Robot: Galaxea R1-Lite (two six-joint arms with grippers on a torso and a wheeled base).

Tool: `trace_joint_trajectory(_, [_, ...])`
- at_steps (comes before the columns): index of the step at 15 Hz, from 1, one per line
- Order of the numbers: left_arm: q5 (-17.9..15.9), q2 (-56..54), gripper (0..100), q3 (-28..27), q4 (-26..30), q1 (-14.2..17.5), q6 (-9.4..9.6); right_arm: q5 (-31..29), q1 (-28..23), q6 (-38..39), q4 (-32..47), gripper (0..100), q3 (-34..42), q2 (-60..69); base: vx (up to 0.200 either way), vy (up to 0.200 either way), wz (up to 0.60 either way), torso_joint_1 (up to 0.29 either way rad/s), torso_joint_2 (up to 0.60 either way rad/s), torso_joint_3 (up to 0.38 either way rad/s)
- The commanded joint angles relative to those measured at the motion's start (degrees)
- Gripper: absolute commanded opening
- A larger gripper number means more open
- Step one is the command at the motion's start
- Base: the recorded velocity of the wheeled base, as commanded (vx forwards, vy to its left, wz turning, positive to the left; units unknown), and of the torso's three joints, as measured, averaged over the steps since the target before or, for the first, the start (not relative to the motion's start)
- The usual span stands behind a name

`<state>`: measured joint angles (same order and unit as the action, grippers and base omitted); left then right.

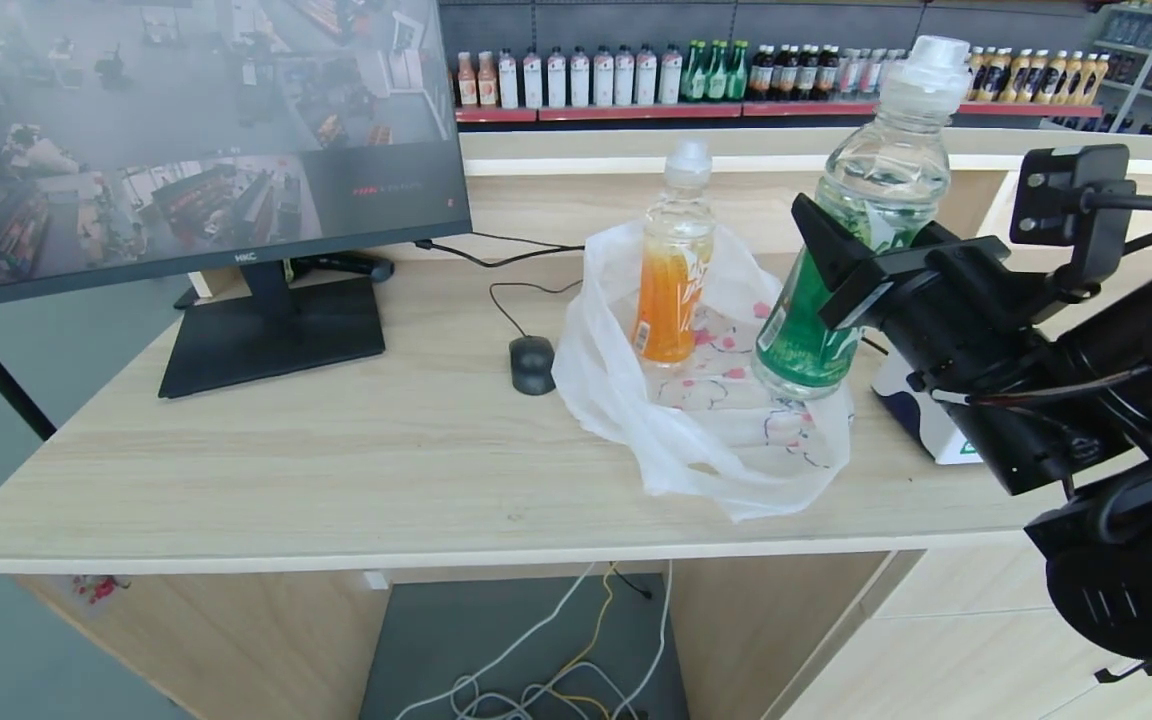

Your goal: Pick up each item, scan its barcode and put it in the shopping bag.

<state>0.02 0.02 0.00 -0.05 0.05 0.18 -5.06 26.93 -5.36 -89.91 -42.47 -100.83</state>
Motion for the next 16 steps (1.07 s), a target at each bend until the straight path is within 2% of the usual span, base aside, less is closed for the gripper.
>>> trace_joint_trajectory(1, [0.0,0.0,100,0.0,0.0,0.0,-0.01,-0.1,-1.0,-0.3,-0.1,0,-4.9,-2.6,0.000,0.000,0.00,0.000,0.00,0.000])
trace_joint_trajectory(3, [0.0,0.0,100,0.0,0.0,0.0,-0.01,0.0,-2.8,-2.9,-0.1,0,-8.6,-5.7,0.000,0.000,0.00,0.000,0.00,0.000])
trace_joint_trajectory(8, [0.0,0.0,100,0.0,0.0,0.0,-0.01,2.3,-3.0,-4.8,-0.1,0,-15.3,-11.4,0.000,0.000,0.00,0.000,0.00,0.000])
trace_joint_trajectory(15, [0.0,0.0,100,0.0,0.0,0.0,-0.01,3.5,-3.3,-5.0,-0.1,0,-18.4,-16.6,0.000,0.000,0.00,0.000,0.00,0.000])
trace_joint_trajectory(16, [0.0,0.0,100,0.0,0.0,0.0,-0.01,3.7,-4.7,-4.7,0.0,0,-18.7,-16.9,0.000,0.000,0.00,0.000,0.00,0.000])
